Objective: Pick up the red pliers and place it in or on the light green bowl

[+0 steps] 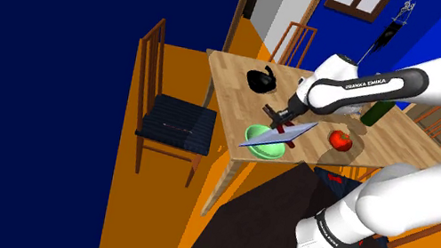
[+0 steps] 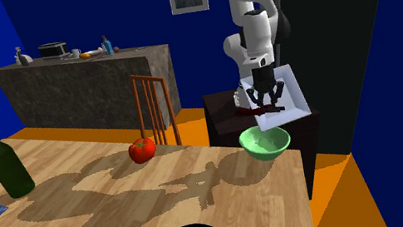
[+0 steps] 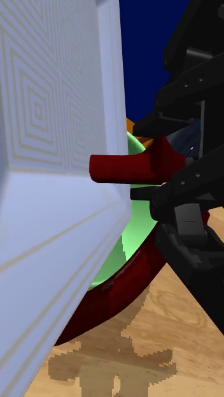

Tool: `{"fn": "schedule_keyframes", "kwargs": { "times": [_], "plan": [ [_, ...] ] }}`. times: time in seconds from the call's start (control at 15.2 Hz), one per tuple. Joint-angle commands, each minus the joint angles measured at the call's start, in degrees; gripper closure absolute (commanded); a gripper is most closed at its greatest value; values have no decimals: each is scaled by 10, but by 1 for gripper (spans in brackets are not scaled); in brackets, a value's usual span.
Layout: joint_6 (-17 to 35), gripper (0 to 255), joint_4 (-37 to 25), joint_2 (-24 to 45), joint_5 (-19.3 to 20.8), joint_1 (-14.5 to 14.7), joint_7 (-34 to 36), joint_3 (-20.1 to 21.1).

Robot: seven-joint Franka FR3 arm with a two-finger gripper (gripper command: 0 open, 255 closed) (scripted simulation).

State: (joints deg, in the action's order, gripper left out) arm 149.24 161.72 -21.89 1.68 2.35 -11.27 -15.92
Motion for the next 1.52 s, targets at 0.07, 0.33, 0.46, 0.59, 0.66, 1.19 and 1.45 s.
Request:
{"fn": "schedule_keyframes", "kwargs": {
  "times": [0.07,0.33,0.46,0.59,0.66,1.19,1.45],
  "plan": [
    [31,255,8,23,-7,6,-7,-6],
    [76,255,15,60,-24,19,-21,-17],
    [98,255,18,80,-37,28,-31,-23],
    [118,255,20,100,-51,38,-43,-30],
    [118,255,20,100,-51,38,-43,-30],
    [118,0,20,99,-51,38,-43,-30],
    [118,0,20,99,-51,38,-43,-30]
  ]
}}
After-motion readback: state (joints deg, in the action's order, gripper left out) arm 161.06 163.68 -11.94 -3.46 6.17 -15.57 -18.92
